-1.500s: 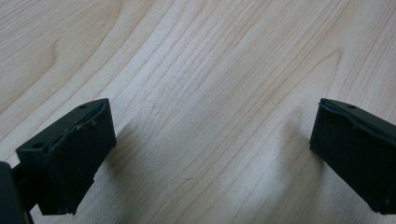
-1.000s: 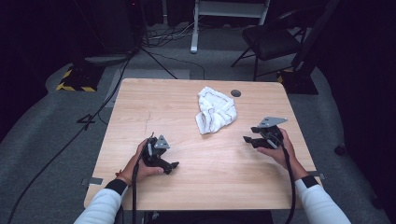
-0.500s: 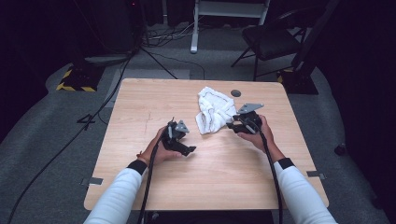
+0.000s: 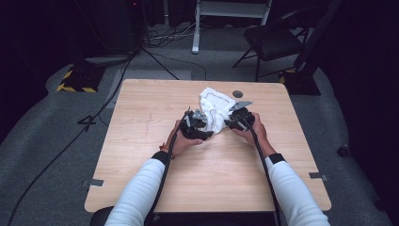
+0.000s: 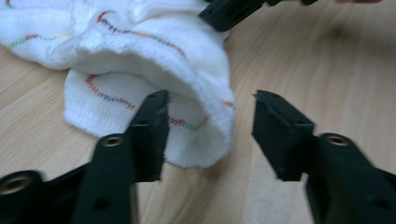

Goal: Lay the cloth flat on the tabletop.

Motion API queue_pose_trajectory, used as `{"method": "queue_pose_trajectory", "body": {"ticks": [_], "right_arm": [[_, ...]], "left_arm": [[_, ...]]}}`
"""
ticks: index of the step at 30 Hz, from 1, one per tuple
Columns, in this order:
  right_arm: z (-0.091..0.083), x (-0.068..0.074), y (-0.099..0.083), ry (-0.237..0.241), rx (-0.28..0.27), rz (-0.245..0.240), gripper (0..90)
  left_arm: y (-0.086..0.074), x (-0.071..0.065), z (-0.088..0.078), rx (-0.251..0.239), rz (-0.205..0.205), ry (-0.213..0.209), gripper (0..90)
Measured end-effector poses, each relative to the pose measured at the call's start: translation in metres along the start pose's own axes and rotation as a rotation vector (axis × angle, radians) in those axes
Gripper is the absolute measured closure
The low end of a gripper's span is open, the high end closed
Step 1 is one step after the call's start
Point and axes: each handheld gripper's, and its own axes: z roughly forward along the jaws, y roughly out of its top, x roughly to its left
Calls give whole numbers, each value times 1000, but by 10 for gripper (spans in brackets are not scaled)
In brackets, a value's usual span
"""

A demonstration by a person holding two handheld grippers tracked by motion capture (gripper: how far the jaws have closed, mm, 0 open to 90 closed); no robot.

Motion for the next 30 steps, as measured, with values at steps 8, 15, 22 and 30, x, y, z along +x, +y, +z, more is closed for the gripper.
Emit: {"method": "queue_pose_trajectory", "body": {"ticks": [8, 15, 22, 30], "right_arm": [[-5, -1, -5, 8, -17, -9, 830], [-13, 2, -7, -12, -40, -52, 889], [-36, -2, -11, -16, -93, -21, 893], [-58, -1, -18, -29, -123, -15, 895]], "left_arm": [[-2, 8, 4, 18, 27, 6, 728], [2, 8, -6, 6, 61, 16, 864], [2, 12, -28, -30, 48, 37, 874], [-1, 10, -53, -43, 64, 54, 876]]}}
